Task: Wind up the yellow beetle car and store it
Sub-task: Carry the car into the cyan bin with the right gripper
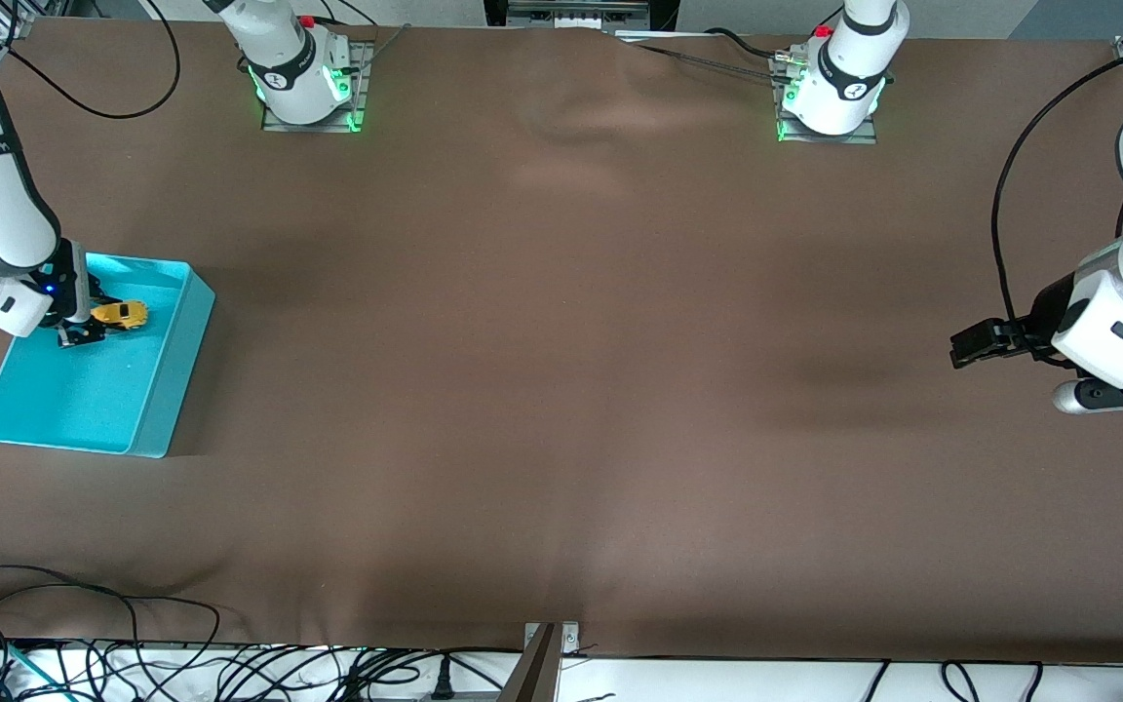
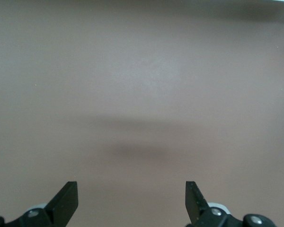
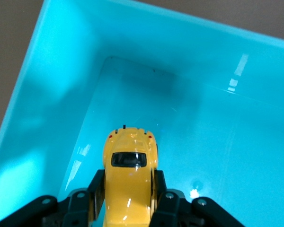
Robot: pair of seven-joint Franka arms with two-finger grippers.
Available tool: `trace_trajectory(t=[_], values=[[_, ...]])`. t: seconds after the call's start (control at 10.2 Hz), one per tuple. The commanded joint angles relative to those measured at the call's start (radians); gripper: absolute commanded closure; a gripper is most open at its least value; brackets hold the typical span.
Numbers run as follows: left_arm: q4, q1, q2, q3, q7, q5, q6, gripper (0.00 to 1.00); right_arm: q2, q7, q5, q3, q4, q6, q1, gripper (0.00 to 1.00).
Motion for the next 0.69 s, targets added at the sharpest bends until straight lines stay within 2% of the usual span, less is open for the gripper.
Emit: trace_trajectory(t=[0.0, 0.2, 0.29, 0.39, 0.59], values=[[0.003, 0.003, -0.005, 0.005, 0.022, -0.033, -0.013, 0.0, 0.029, -0.015, -0.006, 0.012, 0.019, -0.003, -0.032, 1.0], [0.003, 0.003, -0.005, 0.005, 0.022, -0.033, -0.013, 0.0, 0.039, -0.02, -0.003, 0.01, 0.017, -0.006, -0.035, 1.0], [0.003, 0.003, -0.005, 0.005, 0.022, -0.033, -0.013, 0.0, 0.039, -0.02, -0.001, 0.007, 0.013, -0.009, -0.038, 0.94], [0.003, 0.003, -0.005, 0.005, 0.022, -0.033, -0.013, 0.0, 0.037, -0.021, -0.001, 0.007, 0.011, -0.013, -0.039, 0.93], [0.003, 0.001, -0.005, 0.005, 0.022, -0.033, -0.013, 0.0, 0.037, -0.023, -0.001, 0.004, 0.011, -0.016, -0.041, 0.49]])
